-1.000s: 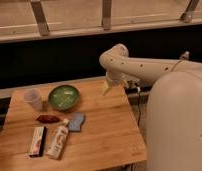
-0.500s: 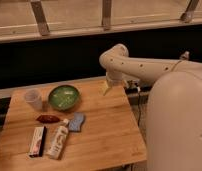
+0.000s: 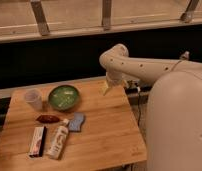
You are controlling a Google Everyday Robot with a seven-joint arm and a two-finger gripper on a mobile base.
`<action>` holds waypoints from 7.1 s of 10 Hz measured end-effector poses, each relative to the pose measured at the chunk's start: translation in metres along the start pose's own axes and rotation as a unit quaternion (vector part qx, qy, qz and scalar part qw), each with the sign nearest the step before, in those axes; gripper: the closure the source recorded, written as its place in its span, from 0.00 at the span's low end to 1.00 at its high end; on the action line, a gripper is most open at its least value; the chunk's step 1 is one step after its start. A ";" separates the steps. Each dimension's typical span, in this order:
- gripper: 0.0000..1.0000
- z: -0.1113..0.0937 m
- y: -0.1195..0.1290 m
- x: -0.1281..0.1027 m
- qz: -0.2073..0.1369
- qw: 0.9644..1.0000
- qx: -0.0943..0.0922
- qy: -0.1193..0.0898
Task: Place the bottle in the ceramic bowl
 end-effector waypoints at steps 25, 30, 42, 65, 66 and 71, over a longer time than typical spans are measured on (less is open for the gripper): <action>0.20 -0.009 0.314 0.153 -0.247 0.957 -0.155 -0.010; 0.20 -0.009 0.383 0.146 -0.263 0.947 -0.183 -0.011; 0.51 0.079 0.357 0.127 -0.144 0.985 -0.085 0.037; 1.00 -0.033 0.263 -0.029 -0.248 0.939 -0.208 -0.115; 1.00 -0.034 0.272 -0.029 -0.259 0.936 -0.208 -0.117; 1.00 -0.032 0.286 -0.053 -0.265 0.934 -0.201 -0.127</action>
